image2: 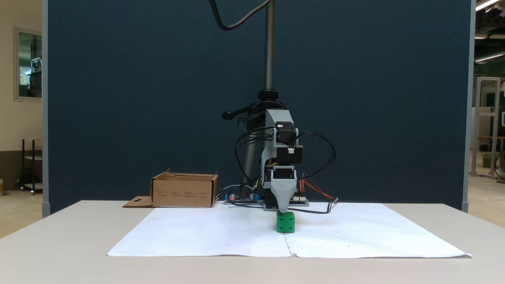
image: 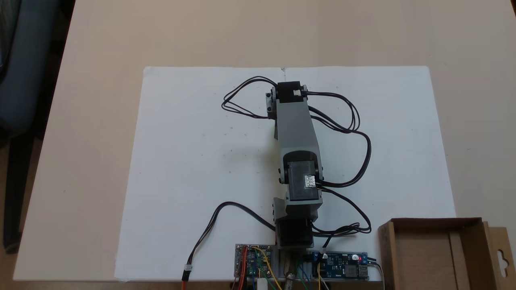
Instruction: Grasp a green dice and put it in the bin.
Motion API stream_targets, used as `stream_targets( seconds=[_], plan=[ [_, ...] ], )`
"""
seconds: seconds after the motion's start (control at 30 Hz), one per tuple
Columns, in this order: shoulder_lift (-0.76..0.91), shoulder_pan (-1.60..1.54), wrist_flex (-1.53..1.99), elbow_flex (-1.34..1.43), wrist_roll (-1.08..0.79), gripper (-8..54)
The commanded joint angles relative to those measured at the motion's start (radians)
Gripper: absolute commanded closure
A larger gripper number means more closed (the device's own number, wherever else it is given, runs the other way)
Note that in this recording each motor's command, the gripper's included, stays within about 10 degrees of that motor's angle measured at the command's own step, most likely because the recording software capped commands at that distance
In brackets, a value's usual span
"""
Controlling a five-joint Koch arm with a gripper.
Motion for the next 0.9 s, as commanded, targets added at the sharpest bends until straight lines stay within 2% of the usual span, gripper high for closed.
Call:
stream_targets(
  seconds=[0.0,0.87],
  plan=[
    [0.015,-0.008,-0.037,-0.009,-0.038,-1.3],
    [-0.133,0.003,-0.132,-0.009,-0.032,2.5]
  ],
)
